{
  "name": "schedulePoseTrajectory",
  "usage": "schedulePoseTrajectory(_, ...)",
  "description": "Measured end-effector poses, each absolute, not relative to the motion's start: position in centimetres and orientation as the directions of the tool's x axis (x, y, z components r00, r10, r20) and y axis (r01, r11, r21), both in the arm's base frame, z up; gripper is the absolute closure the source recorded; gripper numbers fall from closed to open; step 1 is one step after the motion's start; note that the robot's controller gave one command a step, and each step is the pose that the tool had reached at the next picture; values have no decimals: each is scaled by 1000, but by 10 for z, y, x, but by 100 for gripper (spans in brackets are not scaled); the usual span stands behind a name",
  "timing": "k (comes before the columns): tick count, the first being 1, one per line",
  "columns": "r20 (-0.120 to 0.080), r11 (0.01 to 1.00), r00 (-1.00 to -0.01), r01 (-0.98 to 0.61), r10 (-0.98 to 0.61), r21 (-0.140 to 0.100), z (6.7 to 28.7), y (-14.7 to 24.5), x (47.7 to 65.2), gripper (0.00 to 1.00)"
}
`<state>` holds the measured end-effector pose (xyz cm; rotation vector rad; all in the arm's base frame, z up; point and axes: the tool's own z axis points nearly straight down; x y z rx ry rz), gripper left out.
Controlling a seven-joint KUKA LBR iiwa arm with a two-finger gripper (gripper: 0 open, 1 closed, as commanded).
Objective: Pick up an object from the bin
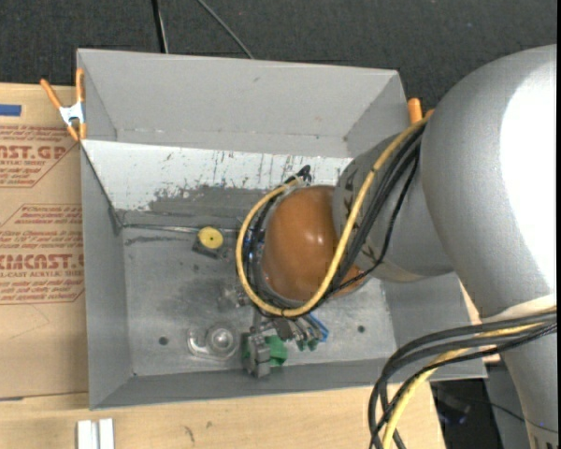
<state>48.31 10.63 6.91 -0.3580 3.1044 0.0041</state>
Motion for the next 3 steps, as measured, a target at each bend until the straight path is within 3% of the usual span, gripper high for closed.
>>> schedulePoseTrajectory(1, -3, 974, -974, -228, -228, 1, 70, 105, 479, 100)
schedulePoseTrajectory(2, -2, 995, -995, -99, -99, 0, 70, 53, 495, 100)
schedulePoseTrajectory(3, -8, 992, -992, -127, -127, 0, 146, 65, 503, 100)
